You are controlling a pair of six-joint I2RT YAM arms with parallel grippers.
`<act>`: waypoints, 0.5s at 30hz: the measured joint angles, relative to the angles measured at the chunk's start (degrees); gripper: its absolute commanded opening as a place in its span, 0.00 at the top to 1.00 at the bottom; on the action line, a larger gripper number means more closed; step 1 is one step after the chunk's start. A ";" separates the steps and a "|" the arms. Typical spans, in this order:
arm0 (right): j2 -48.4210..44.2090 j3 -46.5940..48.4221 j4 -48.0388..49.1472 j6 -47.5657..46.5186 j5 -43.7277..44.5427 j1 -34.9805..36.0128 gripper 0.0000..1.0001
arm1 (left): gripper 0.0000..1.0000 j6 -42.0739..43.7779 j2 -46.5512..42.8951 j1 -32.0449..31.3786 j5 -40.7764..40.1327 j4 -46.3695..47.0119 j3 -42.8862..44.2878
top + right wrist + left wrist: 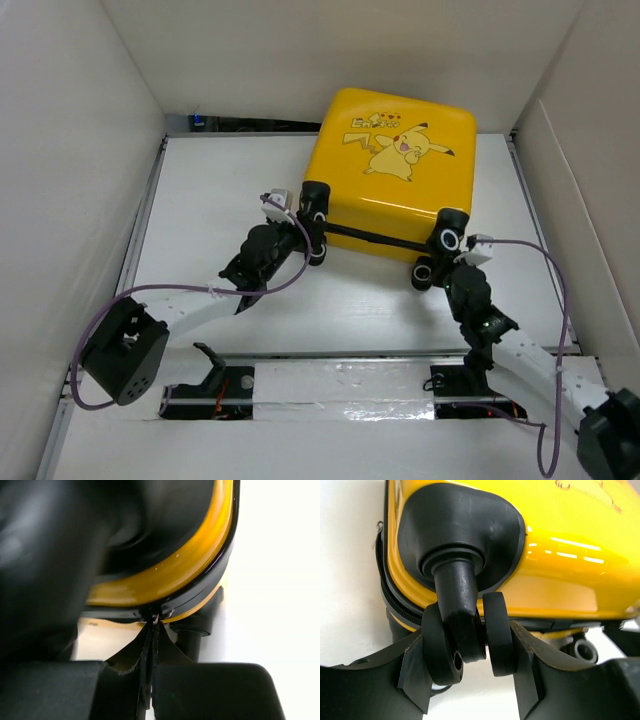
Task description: Pack the luggage
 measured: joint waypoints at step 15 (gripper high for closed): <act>39.17 13.94 24.15 -10.88 21.62 32.87 1.00 | 1.00 -16.65 9.57 -11.65 10.08 12.76 1.29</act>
